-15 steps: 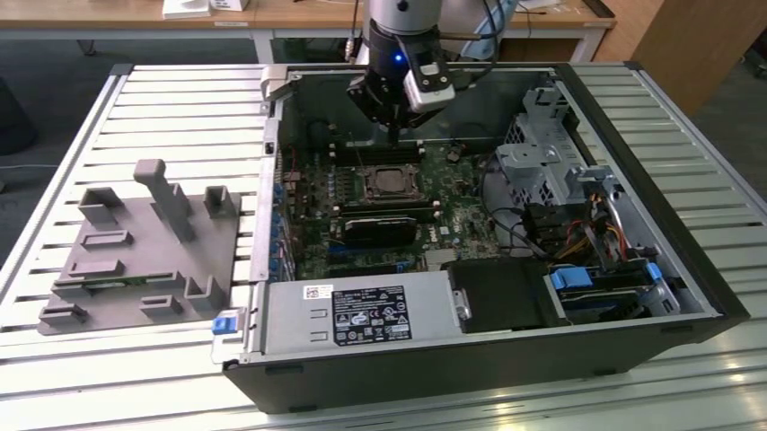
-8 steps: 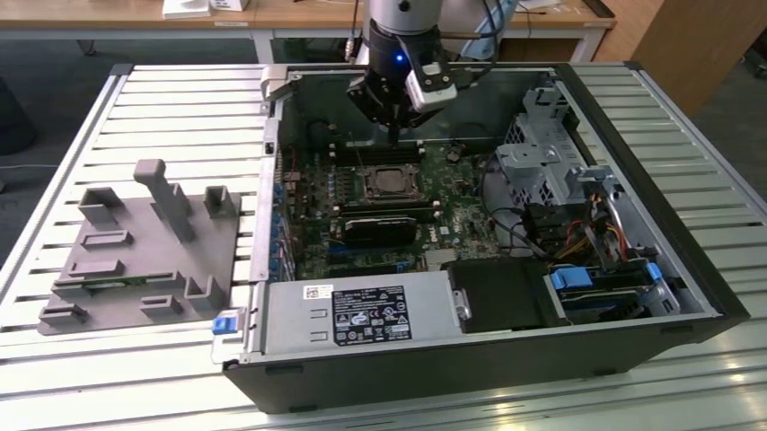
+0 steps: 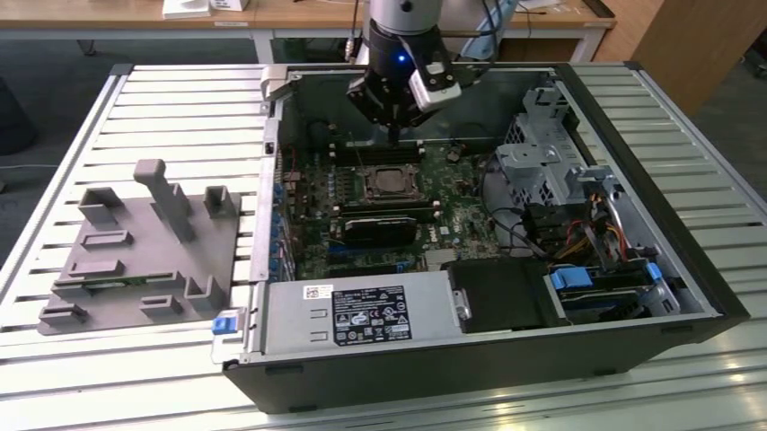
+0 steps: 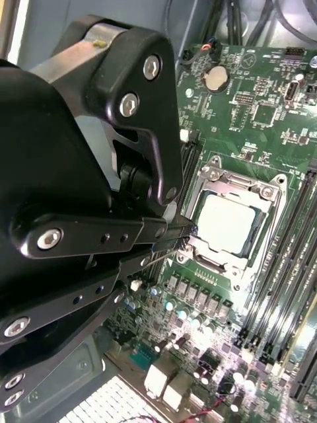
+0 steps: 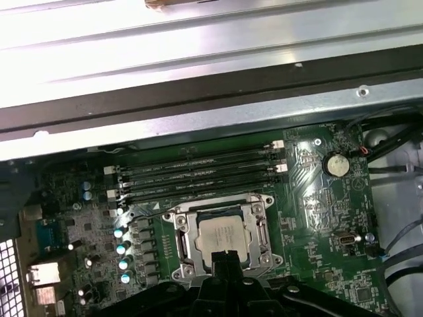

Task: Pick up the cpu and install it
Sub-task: 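Install the first cpu locking lever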

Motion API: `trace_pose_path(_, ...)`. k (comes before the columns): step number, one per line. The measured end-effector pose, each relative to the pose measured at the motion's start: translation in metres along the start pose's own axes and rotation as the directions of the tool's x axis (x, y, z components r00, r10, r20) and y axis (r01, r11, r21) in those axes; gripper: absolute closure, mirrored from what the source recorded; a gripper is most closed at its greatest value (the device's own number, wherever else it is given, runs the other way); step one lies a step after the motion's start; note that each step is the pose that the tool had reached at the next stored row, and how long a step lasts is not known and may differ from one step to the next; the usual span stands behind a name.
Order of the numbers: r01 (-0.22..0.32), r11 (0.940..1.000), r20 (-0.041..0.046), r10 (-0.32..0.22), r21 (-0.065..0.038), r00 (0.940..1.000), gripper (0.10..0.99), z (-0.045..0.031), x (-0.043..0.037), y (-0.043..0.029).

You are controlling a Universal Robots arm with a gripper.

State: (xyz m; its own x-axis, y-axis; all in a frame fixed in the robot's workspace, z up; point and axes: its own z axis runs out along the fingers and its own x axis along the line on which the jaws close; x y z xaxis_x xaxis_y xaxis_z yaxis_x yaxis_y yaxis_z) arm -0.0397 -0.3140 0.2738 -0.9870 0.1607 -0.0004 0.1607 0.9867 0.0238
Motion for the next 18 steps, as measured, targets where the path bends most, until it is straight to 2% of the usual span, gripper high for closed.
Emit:
trace_pose_path(3, 0.047, 0.9989, -0.0011, -0.047, 0.0, 0.9989, 0.98, 0.0002, 0.0, 0.0)
trace_pose_path(7, 0.112, 0.9937, -0.0027, -0.112, 0.0, 0.9937, 0.98, 0.0005, 0.0001, 0.0)
trace_pose_path(18, 0.124, 0.9923, -0.0032, -0.124, -0.002, 0.9923, 0.98, 0.0011, 0.0098, -0.0016)
